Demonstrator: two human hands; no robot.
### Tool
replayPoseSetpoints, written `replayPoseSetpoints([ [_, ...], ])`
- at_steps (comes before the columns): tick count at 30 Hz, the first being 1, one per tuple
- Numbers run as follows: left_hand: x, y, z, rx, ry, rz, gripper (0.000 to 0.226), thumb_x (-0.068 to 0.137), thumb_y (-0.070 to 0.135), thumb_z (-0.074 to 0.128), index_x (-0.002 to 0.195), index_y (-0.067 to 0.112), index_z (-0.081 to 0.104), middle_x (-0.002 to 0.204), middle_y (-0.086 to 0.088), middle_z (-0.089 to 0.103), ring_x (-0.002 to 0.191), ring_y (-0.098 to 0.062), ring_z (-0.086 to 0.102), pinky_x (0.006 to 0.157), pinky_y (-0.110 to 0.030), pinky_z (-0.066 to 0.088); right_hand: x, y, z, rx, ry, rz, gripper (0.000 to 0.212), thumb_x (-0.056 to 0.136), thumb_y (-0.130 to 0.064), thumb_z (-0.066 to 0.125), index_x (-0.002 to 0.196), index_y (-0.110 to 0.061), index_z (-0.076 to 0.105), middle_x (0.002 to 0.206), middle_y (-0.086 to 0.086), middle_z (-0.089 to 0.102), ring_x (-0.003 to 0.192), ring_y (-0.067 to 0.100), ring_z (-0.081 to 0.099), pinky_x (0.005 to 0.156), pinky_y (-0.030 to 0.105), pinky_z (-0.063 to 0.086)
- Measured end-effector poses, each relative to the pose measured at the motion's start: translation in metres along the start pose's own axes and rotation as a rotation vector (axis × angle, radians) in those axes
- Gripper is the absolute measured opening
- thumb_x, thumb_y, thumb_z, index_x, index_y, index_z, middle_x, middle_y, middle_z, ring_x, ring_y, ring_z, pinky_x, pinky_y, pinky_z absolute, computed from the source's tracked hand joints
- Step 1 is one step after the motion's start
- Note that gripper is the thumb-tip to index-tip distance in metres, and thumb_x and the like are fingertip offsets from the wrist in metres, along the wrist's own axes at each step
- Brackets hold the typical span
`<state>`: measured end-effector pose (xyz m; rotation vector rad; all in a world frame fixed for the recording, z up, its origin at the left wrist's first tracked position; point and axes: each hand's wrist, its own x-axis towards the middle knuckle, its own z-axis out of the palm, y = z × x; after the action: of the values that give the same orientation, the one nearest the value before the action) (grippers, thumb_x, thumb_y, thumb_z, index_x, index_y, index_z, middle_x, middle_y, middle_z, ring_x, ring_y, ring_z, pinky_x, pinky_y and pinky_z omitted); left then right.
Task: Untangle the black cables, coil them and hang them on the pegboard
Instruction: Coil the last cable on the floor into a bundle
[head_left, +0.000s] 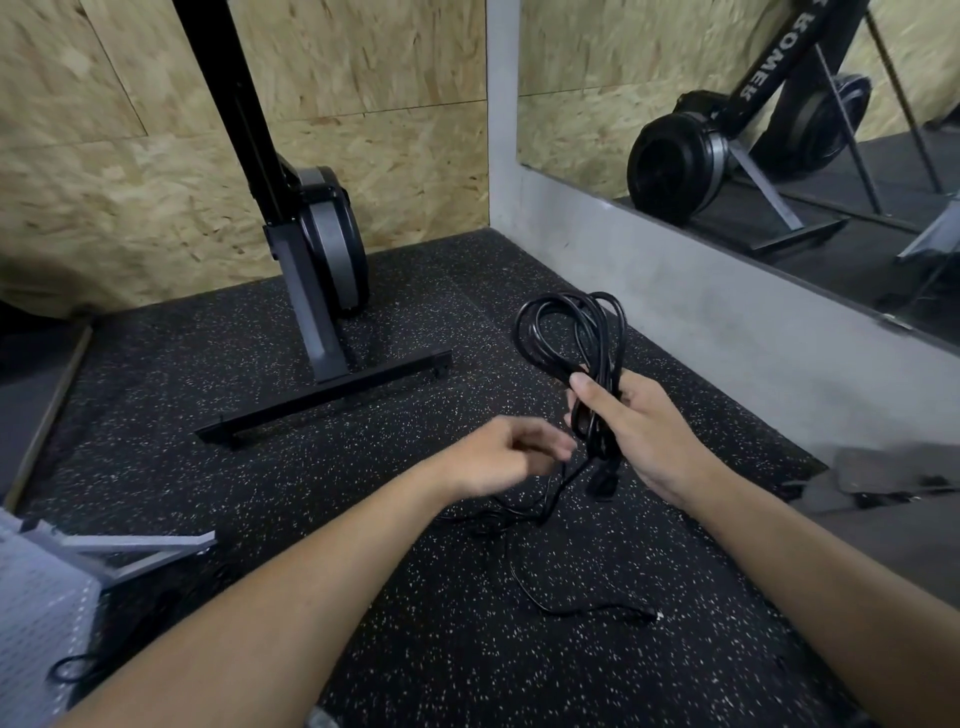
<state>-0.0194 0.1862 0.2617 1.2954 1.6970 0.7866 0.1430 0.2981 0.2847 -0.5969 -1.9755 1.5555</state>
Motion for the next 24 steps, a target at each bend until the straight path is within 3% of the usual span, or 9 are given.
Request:
replayPoseSetpoints([
  [4,0.000,-0.008,0.007,0.164,-0.150,-0.057,0.033,0.099,0.011,0.064,0.126,0.029,0.072,0.126,0.012,0.071,0.119,-0.007,0.065,0.113,-0.029,0.045,-0.002,-0.005,-0.003,0.136,0.021,0.041,0.034,0.103,-0.034,0.062,0.092,-0.003,0.068,0.083,0.007,0.066,0.083,0.025,0.064,0.099,0.066,0.050],
  [7,0.002,-0.011,0.014,0.144,-0.181,-0.085,0.047,0.100,0.013,0.068,0.143,0.026,0.055,0.145,0.004,0.060,0.131,-0.013,0.057,0.118,-0.038,0.042,-0.002,-0.010,-0.005,0.264,0.057,0.059,0.034,0.104,-0.027,0.058,0.107,0.005,0.068,0.087,0.006,0.064,0.082,0.019,0.065,0.105,0.061,0.049],
  [10,0.005,-0.012,0.018,0.112,-0.136,-0.018,0.070,0.098,0.022,0.072,0.155,0.040,0.034,0.160,0.002,0.045,0.145,-0.016,0.042,0.122,-0.041,0.034,-0.001,-0.013,-0.006,0.392,0.079,0.117,0.033,0.104,-0.027,0.057,0.119,-0.002,0.070,0.092,0.005,0.066,0.085,0.021,0.067,0.105,0.052,0.051],
  [12,0.008,-0.011,0.020,0.108,-0.160,0.008,0.058,0.100,0.023,0.069,0.150,0.039,0.043,0.145,0.004,0.062,0.137,-0.015,0.053,0.120,-0.043,0.038,-0.002,-0.012,-0.006,0.404,0.077,0.131,0.032,0.104,-0.028,0.058,0.119,-0.003,0.071,0.093,0.004,0.067,0.086,0.021,0.068,0.105,0.050,0.052],
  [14,0.011,-0.010,0.022,0.146,-0.135,0.039,0.029,0.102,0.021,0.066,0.129,0.029,0.062,0.120,0.006,0.075,0.119,-0.016,0.067,0.113,-0.047,0.046,-0.002,-0.011,-0.006,0.378,0.074,0.135,0.033,0.104,-0.027,0.059,0.120,0.000,0.070,0.093,0.005,0.066,0.084,0.020,0.068,0.105,0.051,0.054],
  [17,0.011,-0.010,0.019,0.248,-0.060,0.100,0.005,0.103,0.021,0.064,0.102,0.024,0.069,0.103,0.010,0.073,0.106,-0.015,0.069,0.106,-0.046,0.050,-0.001,-0.010,-0.007,0.308,0.092,0.135,0.037,0.103,-0.027,0.059,0.120,0.005,0.067,0.089,0.006,0.065,0.080,0.019,0.067,0.102,0.054,0.054],
  [20,0.007,-0.010,0.013,0.260,-0.077,0.048,0.006,0.106,0.026,0.057,0.104,0.027,0.063,0.110,0.010,0.069,0.110,-0.019,0.064,0.104,-0.043,0.050,0.001,-0.006,-0.014,0.160,0.126,0.118,0.034,0.104,-0.029,0.060,0.102,0.004,0.066,0.080,0.006,0.068,0.074,0.021,0.068,0.094,0.056,0.056],
  [22,0.003,-0.008,0.008,0.266,-0.105,-0.021,0.008,0.108,0.033,0.048,0.106,0.031,0.056,0.111,0.012,0.075,0.109,-0.014,0.064,0.096,-0.039,0.047,0.002,-0.005,-0.020,-0.005,0.143,0.084,0.033,0.104,-0.033,0.059,0.093,-0.003,0.063,0.073,0.005,0.070,0.072,0.022,0.069,0.081,0.049,0.058],
  [24,0.003,-0.008,-0.001,0.308,-0.068,-0.019,0.013,0.109,0.041,0.045,0.107,0.032,0.054,0.099,0.009,0.077,0.094,-0.006,0.066,0.087,-0.034,0.046,0.003,-0.004,-0.027,-0.141,0.182,0.051,0.033,0.104,-0.035,0.059,0.089,-0.006,0.059,0.067,0.002,0.066,0.063,0.012,0.066,0.065,0.028,0.054],
])
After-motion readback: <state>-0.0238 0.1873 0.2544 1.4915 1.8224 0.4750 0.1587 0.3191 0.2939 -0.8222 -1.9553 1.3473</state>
